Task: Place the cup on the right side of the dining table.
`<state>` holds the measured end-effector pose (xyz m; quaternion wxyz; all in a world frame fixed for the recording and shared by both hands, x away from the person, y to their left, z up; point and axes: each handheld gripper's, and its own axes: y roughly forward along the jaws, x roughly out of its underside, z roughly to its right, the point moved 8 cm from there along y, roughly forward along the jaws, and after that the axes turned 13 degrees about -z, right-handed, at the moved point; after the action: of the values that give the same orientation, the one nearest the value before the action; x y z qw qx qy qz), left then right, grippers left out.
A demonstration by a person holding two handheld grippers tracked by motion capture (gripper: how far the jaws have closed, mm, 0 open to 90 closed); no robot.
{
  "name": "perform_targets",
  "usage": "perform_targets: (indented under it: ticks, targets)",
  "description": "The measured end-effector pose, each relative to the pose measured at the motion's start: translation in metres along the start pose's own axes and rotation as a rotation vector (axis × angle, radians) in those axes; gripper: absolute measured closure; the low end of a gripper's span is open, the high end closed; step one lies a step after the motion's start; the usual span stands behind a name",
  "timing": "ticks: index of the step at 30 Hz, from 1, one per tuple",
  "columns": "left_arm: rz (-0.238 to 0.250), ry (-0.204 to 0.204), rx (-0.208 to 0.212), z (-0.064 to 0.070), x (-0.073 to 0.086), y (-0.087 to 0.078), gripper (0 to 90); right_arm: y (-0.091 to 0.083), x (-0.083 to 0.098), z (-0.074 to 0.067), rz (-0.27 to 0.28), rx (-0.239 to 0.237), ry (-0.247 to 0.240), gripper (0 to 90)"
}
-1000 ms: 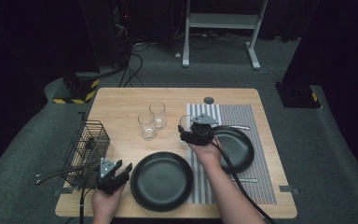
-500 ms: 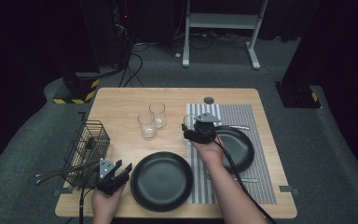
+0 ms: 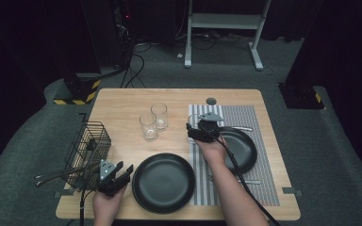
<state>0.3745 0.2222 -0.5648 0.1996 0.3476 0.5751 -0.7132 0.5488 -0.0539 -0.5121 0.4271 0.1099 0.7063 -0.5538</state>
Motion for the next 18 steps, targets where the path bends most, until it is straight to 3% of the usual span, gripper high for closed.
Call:
perform_targets:
  ticks: [18]
  targets:
    - [0.000, 0.003, -0.001, 0.0001, 0.0000, 0.0001, 51.9, 0.0016, -0.0013, 0.0095, 0.004, 0.030, 0.019, 28.4]
